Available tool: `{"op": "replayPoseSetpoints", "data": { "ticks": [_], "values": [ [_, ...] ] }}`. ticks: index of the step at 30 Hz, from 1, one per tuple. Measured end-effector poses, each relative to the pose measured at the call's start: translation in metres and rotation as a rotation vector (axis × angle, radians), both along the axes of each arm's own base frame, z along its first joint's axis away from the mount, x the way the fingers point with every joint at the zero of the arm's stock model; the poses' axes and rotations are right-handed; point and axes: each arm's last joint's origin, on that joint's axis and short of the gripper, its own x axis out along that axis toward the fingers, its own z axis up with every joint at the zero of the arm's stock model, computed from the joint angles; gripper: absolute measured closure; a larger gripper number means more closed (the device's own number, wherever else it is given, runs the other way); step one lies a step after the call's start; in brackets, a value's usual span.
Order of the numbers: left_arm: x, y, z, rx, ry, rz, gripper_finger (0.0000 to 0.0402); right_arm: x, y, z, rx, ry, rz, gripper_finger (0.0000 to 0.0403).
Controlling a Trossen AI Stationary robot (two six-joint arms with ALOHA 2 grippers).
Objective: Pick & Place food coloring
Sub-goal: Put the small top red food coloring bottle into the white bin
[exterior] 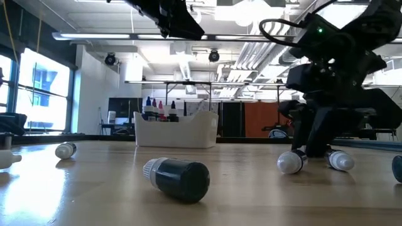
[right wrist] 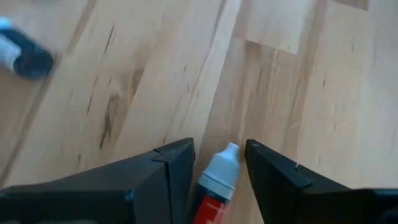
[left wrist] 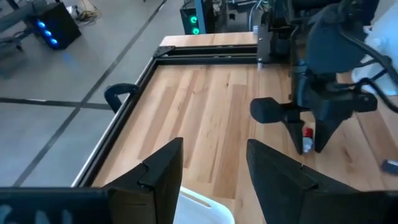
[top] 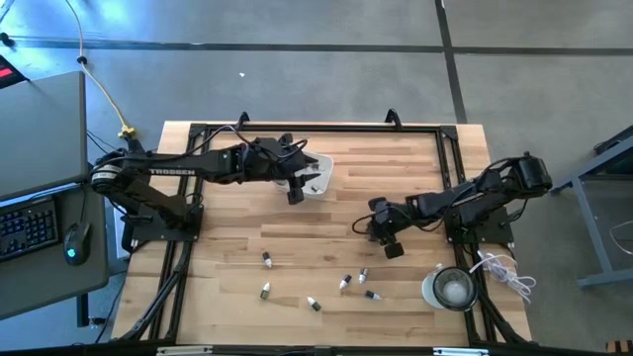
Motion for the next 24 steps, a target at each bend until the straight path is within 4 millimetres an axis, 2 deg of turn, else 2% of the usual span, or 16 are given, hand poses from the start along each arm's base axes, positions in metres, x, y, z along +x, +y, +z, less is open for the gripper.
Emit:
{"op": "replayPoseSetpoints", "data": {
  "ticks": [5,7,9,11,14,19,24],
  "values": [
    [0.001,0.001,0.002,0.009,-0.021,0.012,0.0228,-0.001,0.001,-0.003,0.079,-0.029,-0.093,0.0305],
    [0.001,0.002,0.010,0.057,-0.051,0.050,0.0228,-0.001,0.001,-0.003,0.090,-0.037,-0.109,0.0324],
    [-0.005,0.004,0.031,0.145,-0.087,0.098,0.0228,0.000,0.001,-0.002,0.106,-0.048,-0.124,0.0342],
    [-0.014,0.004,0.063,0.229,-0.161,0.140,0.0228,0.001,0.001,-0.002,0.129,-0.054,-0.151,0.0356],
    [-0.033,0.002,0.099,0.260,-0.216,0.151,0.0227,0.002,0.001,-0.002,0.145,-0.057,-0.187,0.0368],
    [-0.059,-0.003,0.130,0.250,-0.226,0.132,0.0227,0.012,0.002,0.012,0.146,-0.106,-0.192,0.0334],
    [-0.076,-0.005,0.137,0.227,-0.214,0.139,0.0227,0.031,0.008,0.040,0.132,-0.163,-0.139,0.0288]
  ]
}}
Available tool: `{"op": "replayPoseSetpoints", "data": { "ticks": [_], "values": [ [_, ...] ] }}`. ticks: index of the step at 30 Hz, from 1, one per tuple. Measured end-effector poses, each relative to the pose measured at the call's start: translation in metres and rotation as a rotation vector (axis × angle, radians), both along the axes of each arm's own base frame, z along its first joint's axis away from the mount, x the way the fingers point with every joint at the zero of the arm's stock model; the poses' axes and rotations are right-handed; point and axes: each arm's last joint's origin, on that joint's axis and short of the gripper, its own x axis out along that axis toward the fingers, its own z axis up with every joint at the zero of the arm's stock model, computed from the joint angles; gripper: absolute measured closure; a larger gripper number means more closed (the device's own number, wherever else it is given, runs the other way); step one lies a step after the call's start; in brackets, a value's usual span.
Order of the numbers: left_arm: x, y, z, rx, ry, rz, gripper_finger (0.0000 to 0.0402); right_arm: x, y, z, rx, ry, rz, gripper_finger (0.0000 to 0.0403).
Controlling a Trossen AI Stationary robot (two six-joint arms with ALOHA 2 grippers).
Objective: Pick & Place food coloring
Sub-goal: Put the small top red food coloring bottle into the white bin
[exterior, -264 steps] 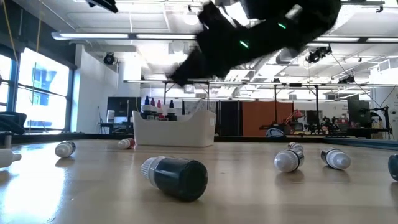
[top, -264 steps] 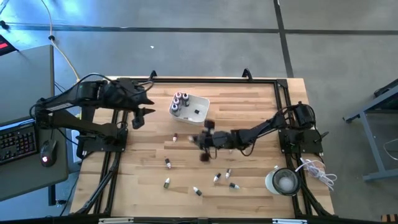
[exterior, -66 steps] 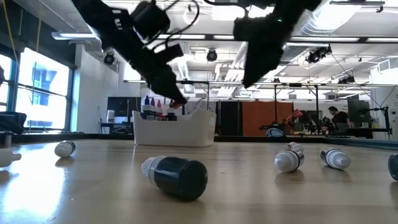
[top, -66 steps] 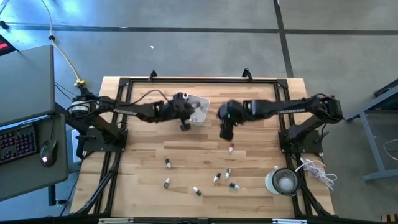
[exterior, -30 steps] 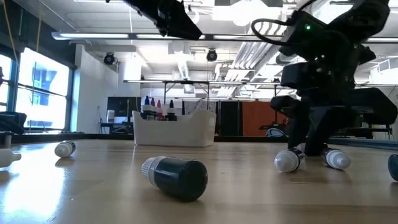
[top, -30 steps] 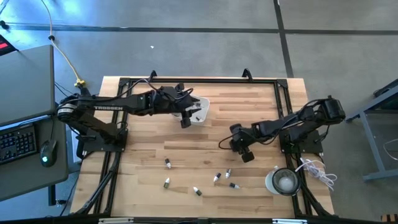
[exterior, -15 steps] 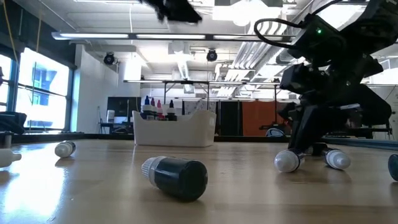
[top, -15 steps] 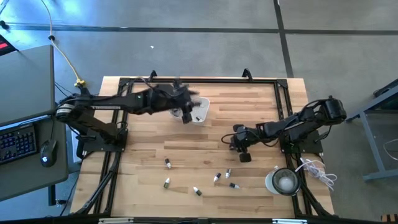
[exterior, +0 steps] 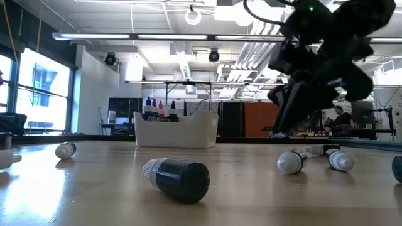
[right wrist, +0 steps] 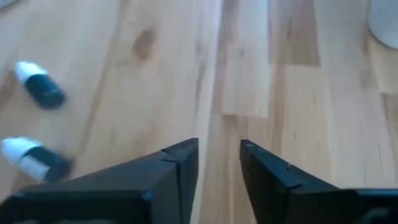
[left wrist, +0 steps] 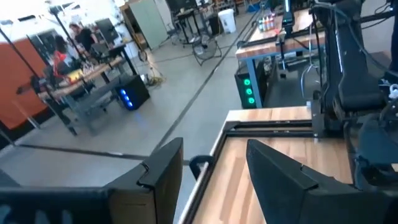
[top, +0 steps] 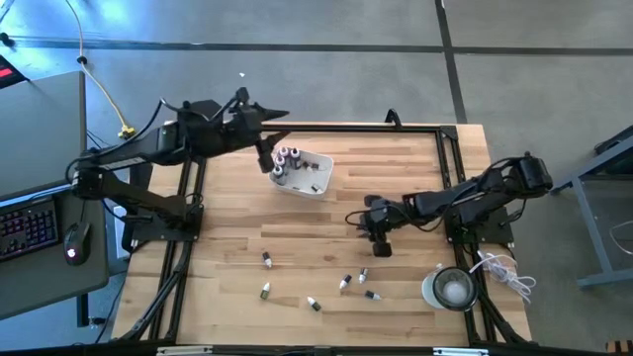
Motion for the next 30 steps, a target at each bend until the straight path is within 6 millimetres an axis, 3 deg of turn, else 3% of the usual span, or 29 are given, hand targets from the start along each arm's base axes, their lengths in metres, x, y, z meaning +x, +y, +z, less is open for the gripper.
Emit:
{"op": "replayPoseSetpoints", "data": {
  "ticks": [7,10,14,23,30],
  "values": [
    [-0.004,-0.001,-0.006,-0.035,0.055,0.003,0.0227,-0.004,0.011,0.031,-0.087,0.275,-0.099,0.0247],
    [-0.003,0.000,-0.007,-0.037,0.071,0.004,0.0227,-0.015,0.014,0.029,-0.064,0.412,-0.185,0.0241],
    [-0.003,0.000,-0.009,-0.039,0.085,0.003,0.0227,-0.026,0.014,0.015,-0.036,0.461,-0.263,0.0240],
    [-0.003,-0.001,-0.009,-0.038,0.086,0.002,0.0227,-0.026,0.009,-0.004,0.040,0.328,-0.248,0.0240],
    [-0.003,-0.001,-0.011,-0.040,0.114,0.002,0.0228,-0.038,0.007,-0.023,0.025,0.283,-0.202,0.0252]
  ]
}}
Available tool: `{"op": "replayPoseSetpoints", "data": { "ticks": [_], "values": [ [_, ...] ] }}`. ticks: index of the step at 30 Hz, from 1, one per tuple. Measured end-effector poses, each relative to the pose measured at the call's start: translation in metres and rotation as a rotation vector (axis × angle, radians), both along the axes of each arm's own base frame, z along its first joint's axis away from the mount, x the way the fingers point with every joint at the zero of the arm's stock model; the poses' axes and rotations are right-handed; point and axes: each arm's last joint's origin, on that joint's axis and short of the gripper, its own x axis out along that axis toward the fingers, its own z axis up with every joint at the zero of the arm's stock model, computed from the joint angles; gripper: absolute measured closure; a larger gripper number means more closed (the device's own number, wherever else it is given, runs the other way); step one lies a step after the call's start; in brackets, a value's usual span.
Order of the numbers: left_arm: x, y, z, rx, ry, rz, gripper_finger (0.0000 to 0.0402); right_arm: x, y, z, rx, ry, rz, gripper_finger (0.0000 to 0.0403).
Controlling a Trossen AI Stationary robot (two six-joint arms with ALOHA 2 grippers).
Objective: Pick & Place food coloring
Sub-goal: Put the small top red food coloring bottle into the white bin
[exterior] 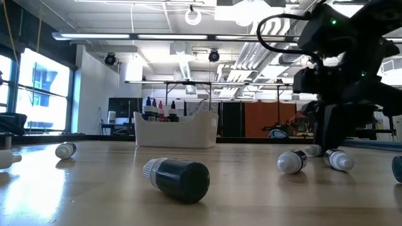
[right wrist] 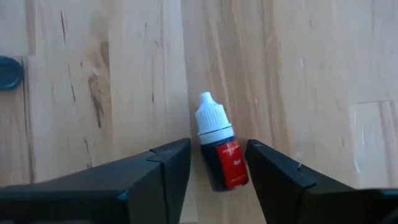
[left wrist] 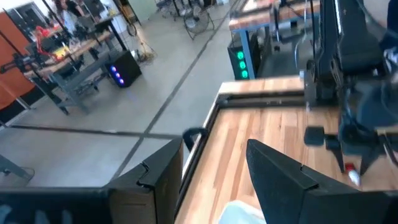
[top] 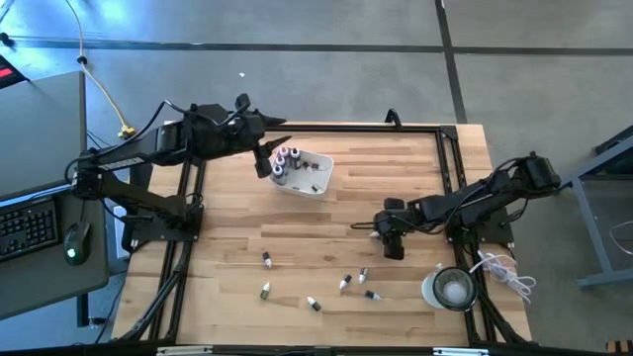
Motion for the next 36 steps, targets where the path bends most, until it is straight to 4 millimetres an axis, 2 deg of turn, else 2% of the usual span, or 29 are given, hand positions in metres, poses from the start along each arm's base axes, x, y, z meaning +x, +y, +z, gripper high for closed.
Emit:
{"op": "replayPoseSetpoints", "data": {
  "ticks": [4,8,12,17,20,23,26,27,32,36],
  "values": [
    [-0.004,-0.001,-0.013,-0.037,0.131,0.006,0.0228,-0.002,0.000,-0.004,0.016,-0.028,-0.025,0.0276],
    [-0.014,-0.003,-0.033,-0.147,0.336,0.019,0.0228,0.003,0.000,-0.002,0.031,-0.092,-0.018,0.0302],
    [-0.024,-0.005,-0.058,-0.311,0.505,0.056,0.0228,0.019,0.002,0.007,0.037,-0.285,0.044,0.0323],
    [-0.026,-0.007,-0.086,-0.469,0.598,0.117,0.0228,0.042,-0.008,0.039,-0.105,-0.688,0.003,0.0330],
    [-0.026,-0.007,-0.096,-0.484,0.620,0.148,0.0228,0.052,-0.016,0.068,-0.257,-0.967,-0.061,0.0331],
    [-0.020,-0.006,-0.104,-0.485,0.594,0.158,0.0228,0.063,-0.029,0.096,-0.358,-1.100,-0.154,0.0331],
    [-0.011,-0.005,-0.115,-0.502,0.556,0.145,0.0228,0.084,-0.040,0.111,-0.378,-1.102,-0.170,0.0332],
    [-0.010,-0.005,-0.119,-0.521,0.548,0.137,0.0228,0.093,-0.043,0.111,-0.371,-1.076,-0.165,0.0332],
    [-0.005,-0.007,-0.136,-0.597,0.542,0.091,0.0228,0.145,-0.063,0.088,-0.426,-0.840,-0.180,0.0332],
    [-0.005,-0.008,-0.149,-0.618,0.570,0.061,0.0228,0.178,-0.091,0.079,-0.526,-0.685,-0.252,0.0321]
  ]
}}
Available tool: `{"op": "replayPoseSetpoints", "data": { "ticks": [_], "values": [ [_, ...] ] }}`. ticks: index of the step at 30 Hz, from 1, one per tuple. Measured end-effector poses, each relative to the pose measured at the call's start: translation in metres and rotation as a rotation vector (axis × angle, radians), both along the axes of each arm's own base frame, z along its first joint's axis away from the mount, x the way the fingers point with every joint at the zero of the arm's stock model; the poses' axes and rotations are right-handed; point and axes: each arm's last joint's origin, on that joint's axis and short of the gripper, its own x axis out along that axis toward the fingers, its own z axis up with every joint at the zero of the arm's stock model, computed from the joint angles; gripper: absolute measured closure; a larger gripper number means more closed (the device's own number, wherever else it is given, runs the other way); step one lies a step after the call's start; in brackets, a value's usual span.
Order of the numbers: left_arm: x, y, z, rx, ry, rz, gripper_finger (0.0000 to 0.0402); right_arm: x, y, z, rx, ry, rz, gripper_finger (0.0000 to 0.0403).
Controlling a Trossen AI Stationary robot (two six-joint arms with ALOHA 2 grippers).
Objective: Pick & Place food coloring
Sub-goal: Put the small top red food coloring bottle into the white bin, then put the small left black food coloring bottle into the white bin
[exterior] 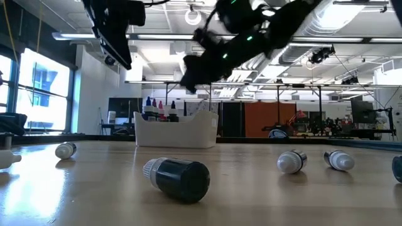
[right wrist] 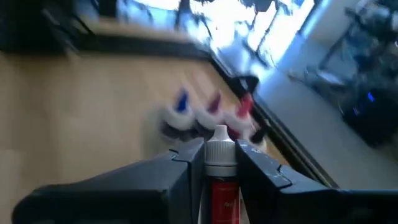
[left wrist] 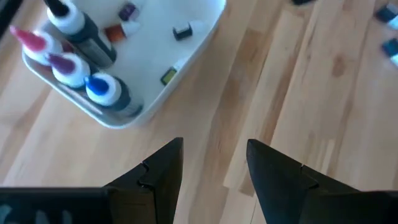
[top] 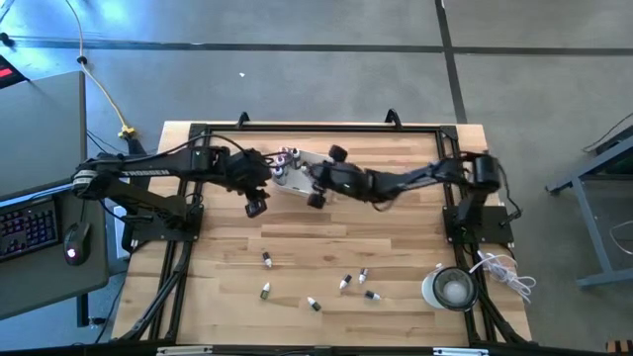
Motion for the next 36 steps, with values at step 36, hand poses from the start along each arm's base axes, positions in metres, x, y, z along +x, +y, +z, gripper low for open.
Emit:
{"op": "replayPoseSetpoints", "data": {
  "ticks": [36],
  "values": [
    [-0.013,-0.115,-0.127,0.065,-0.183,-0.853,0.0228,-0.002,0.032,0.055,0.109,0.228,0.049,0.0284]
  ]
}}
